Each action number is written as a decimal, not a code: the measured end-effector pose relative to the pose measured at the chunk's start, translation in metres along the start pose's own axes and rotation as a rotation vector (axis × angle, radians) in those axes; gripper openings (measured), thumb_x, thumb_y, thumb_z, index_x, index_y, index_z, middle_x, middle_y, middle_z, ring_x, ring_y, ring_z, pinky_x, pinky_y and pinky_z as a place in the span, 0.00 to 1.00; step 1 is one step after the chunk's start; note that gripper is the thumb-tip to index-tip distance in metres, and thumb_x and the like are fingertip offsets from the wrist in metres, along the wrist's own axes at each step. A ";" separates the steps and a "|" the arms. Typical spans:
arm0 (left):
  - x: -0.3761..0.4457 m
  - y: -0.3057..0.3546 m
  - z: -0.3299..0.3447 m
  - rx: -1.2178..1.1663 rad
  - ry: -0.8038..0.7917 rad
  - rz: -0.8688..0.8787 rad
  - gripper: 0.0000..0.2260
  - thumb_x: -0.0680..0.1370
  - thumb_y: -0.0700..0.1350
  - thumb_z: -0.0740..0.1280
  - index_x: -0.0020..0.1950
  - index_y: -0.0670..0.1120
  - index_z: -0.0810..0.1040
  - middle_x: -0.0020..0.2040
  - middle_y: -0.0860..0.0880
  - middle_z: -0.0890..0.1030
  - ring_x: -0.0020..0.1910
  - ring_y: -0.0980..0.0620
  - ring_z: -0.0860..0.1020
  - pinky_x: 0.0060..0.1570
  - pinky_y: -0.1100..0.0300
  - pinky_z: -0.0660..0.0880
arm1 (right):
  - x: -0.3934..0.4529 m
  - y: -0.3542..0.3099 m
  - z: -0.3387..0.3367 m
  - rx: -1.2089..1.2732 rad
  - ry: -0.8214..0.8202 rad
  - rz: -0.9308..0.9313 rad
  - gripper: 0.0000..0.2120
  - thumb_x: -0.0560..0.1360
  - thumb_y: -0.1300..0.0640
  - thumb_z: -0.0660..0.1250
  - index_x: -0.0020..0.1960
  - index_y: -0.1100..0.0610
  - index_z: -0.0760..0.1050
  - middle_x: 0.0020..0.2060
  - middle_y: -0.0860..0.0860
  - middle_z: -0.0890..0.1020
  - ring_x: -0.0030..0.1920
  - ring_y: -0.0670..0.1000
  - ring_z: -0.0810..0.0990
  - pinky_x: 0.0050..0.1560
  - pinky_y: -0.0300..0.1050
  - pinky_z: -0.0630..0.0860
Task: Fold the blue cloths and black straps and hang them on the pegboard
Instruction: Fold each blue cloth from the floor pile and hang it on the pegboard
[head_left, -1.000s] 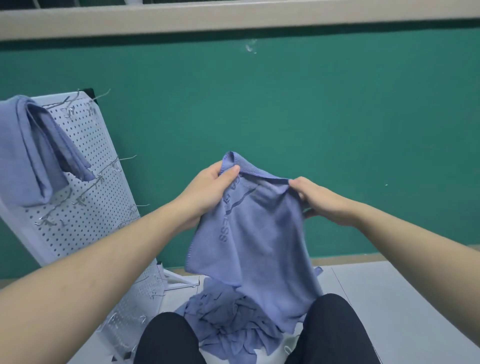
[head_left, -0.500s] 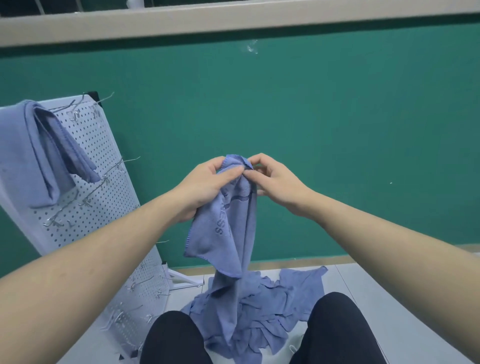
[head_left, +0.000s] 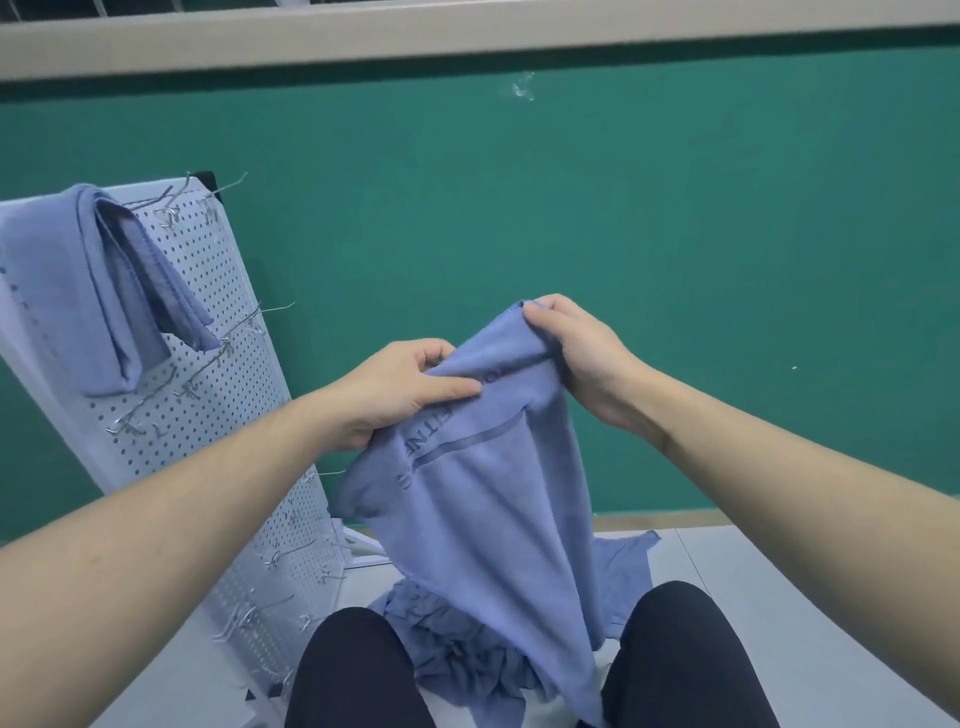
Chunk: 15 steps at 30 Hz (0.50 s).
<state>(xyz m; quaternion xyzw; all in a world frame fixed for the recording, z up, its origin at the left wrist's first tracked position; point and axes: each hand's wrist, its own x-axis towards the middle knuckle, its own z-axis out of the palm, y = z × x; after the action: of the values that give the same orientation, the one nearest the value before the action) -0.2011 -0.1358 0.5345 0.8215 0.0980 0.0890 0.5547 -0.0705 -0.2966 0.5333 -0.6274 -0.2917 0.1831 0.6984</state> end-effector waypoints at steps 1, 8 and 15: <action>0.000 -0.002 -0.001 0.024 -0.008 -0.024 0.07 0.75 0.45 0.76 0.43 0.49 0.79 0.40 0.49 0.84 0.38 0.52 0.81 0.41 0.58 0.77 | 0.000 0.000 -0.005 -0.028 0.015 -0.002 0.11 0.82 0.51 0.64 0.41 0.50 0.71 0.36 0.46 0.77 0.39 0.47 0.73 0.42 0.44 0.68; -0.004 -0.014 -0.008 0.216 -0.170 -0.086 0.09 0.74 0.50 0.76 0.47 0.47 0.82 0.45 0.50 0.86 0.43 0.50 0.83 0.48 0.54 0.78 | -0.012 -0.002 -0.019 0.042 0.028 0.158 0.13 0.79 0.41 0.65 0.45 0.50 0.77 0.40 0.49 0.84 0.40 0.50 0.82 0.50 0.46 0.78; -0.013 -0.033 -0.022 0.219 -0.205 -0.186 0.27 0.63 0.60 0.78 0.51 0.41 0.82 0.47 0.44 0.86 0.43 0.52 0.81 0.45 0.58 0.75 | -0.006 -0.003 -0.040 0.080 -0.034 0.156 0.12 0.76 0.43 0.71 0.43 0.50 0.75 0.38 0.51 0.83 0.39 0.51 0.82 0.47 0.46 0.78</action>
<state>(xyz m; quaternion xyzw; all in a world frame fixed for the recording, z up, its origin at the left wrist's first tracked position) -0.2210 -0.1079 0.5117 0.8692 0.1255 -0.0583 0.4747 -0.0498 -0.3317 0.5339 -0.6167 -0.2463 0.2592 0.7013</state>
